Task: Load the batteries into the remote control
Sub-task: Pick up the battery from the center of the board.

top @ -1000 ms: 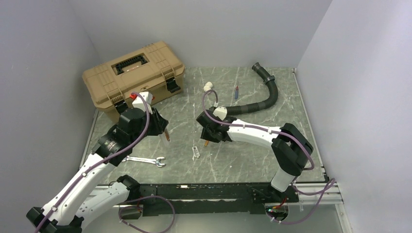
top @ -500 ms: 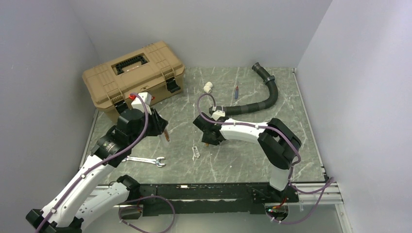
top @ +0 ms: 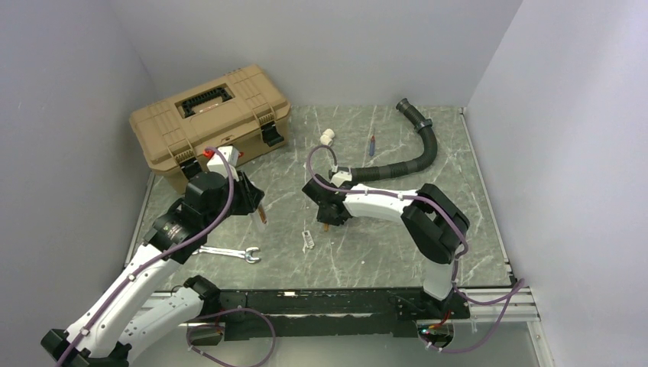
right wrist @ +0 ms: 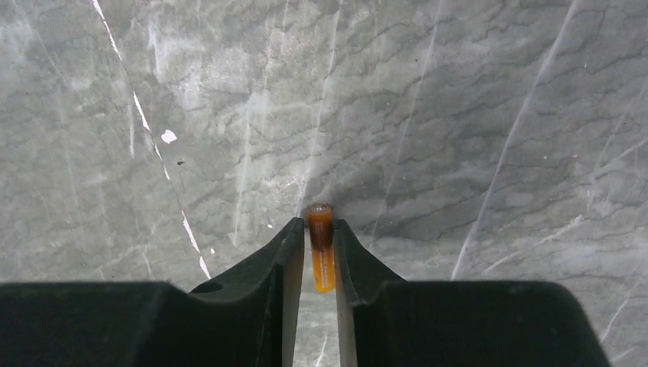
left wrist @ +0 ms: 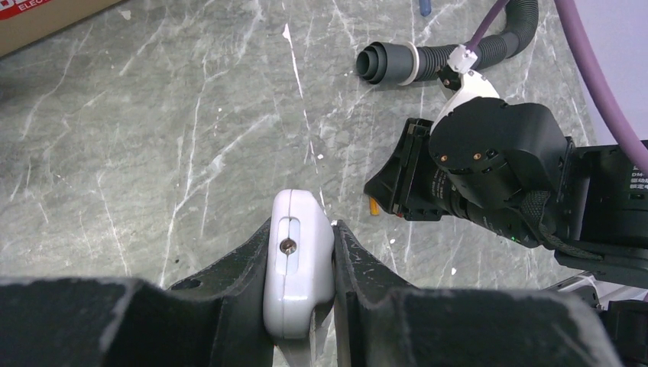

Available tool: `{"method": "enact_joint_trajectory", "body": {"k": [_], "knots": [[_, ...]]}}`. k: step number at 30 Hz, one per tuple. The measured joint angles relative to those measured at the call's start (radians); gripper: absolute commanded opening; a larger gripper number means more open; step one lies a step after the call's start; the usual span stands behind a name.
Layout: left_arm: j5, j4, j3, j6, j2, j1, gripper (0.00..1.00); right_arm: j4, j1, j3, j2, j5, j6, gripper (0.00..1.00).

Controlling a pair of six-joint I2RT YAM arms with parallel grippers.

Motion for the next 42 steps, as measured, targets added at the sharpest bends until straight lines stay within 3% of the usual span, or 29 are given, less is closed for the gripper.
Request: {"method": "enact_joint_trajectory", "body": {"k": [16,26,32,37,42], "knots": [[0.001,0.001,-0.010,-0.001,-0.004,0.001,0.00,-0.033,-0.001,0.055,0.038,-0.005,-0.103,0.21],[0.016,0.001,-0.010,-0.018,-0.003,0.002,0.00,-0.038,-0.001,0.055,0.038,-0.008,-0.151,0.01],[0.027,0.001,-0.010,-0.026,-0.003,0.003,0.00,-0.025,-0.001,0.019,0.005,-0.010,-0.193,0.00],[0.061,0.024,-0.010,-0.050,-0.003,0.006,0.00,0.050,-0.002,-0.087,-0.163,-0.023,-0.317,0.00],[0.130,0.102,-0.026,-0.098,-0.006,0.010,0.00,0.266,-0.005,-0.241,-0.553,-0.095,-0.528,0.00]]}}
